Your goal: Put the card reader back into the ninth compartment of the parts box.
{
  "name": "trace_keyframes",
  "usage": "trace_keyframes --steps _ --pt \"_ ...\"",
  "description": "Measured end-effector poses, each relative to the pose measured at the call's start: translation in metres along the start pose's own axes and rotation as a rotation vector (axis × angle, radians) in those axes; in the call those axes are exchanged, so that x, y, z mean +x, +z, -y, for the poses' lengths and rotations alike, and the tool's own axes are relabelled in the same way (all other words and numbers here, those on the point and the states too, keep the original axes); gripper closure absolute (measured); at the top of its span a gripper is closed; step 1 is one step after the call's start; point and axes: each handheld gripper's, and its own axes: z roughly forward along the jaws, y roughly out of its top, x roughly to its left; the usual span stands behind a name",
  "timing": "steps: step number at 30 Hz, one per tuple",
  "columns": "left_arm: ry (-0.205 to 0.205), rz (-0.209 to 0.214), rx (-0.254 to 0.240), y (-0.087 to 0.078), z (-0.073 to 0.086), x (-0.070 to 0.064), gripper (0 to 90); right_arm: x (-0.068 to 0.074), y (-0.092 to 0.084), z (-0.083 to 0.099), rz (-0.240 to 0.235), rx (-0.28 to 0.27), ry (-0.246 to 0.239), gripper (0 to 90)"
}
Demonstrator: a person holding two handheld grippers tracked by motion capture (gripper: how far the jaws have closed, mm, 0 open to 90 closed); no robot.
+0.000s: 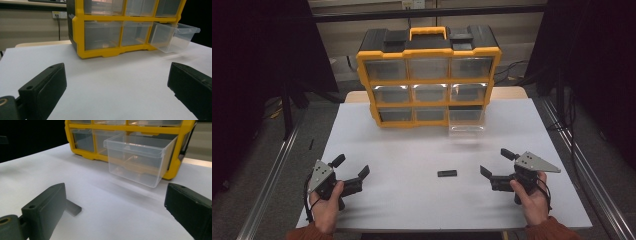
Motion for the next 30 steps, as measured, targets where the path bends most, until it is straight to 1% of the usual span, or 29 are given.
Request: trace_keyframes --steps 2,5,7,9,10,11,12,13,14,15,16,17,18,20,22,23,24,27,30 --pt "0.003 0.001 0.003 0.001 0.000 0.001 2.1 0.000 0.000 0.000 -0.004 0.007 0.004 3.3" --pt "0.001 0.000 0.008 0.002 0.000 0.002 2.1 0.000 0.004 -0.002 -0.032 0.022 0.023 3.3" --pt "0.004 -0.001 0.012 0.003 0.001 0.002 2.1 0.001 0.009 -0.003 -0.077 0.039 0.046 6.1" --pt "0.009 0.004 0.015 0.003 0.001 0.002 2.1 0.002 0.010 -0.004 -0.085 0.044 0.044 5.3" --pt "0.010 0.011 0.012 0.003 0.001 0.001 2.1 0.004 0.012 -0.006 -0.092 0.047 0.035 5.3" --pt "0.010 0.011 0.012 0.003 0.001 0.001 2.1 0.004 0.012 -0.006 -0.092 0.047 0.035 5.3" --pt "0.013 0.011 0.011 0.002 0.001 0.001 2.1 0.006 0.014 -0.008 -0.108 0.059 0.041 5.3" --pt "0.013 0.011 0.011 0.002 0.001 0.001 2.1 0.006 0.014 -0.008 -0.108 0.059 0.041 5.3" --pt "0.018 0.010 0.010 0.002 0.001 0.002 2.1 0.007 0.018 -0.009 -0.125 0.076 0.044 4.7" --pt "0.020 0.009 0.008 0.002 0.001 0.002 2.1 0.007 0.019 -0.009 -0.134 0.095 0.038 4.2" --pt "0.020 0.009 0.008 0.002 0.001 0.002 2.1 0.007 0.019 -0.009 -0.134 0.095 0.038 4.2" --pt "0.010 0.009 0.003 0.003 0.001 0.002 2.1 0.008 0.021 -0.010 -0.136 0.105 0.035 3.9" --pt "0.009 0.009 0.005 0.003 0.001 0.002 2.1 0.009 0.025 -0.012 -0.142 0.119 0.028 3.5" --pt "0.001 0.007 0.004 0.004 0.001 0.001 2.1 0.009 0.026 -0.013 -0.145 0.126 0.027 3.3" --pt "0.003 0.003 0.007 0.004 0.002 0.002 2.1 0.009 0.031 -0.014 -0.163 0.143 0.032 3.4" --pt "-0.003 0.003 0.005 0.005 0.002 0.002 2.1 0.010 0.033 -0.014 -0.170 0.155 0.031 3.7" --pt "-0.003 0.003 0.007 0.005 0.002 0.002 2.1 0.011 0.039 -0.017 -0.190 0.167 0.036 3.9" --pt "-0.002 0.001 0.011 0.005 0.002 0.003 2.1 0.014 0.047 -0.024 -0.209 0.169 0.034 4.4" --pt "0.001 -0.002 0.013 0.005 0.002 0.003 2.1 0.018 0.057 -0.029 -0.239 0.191 0.016 4.9"
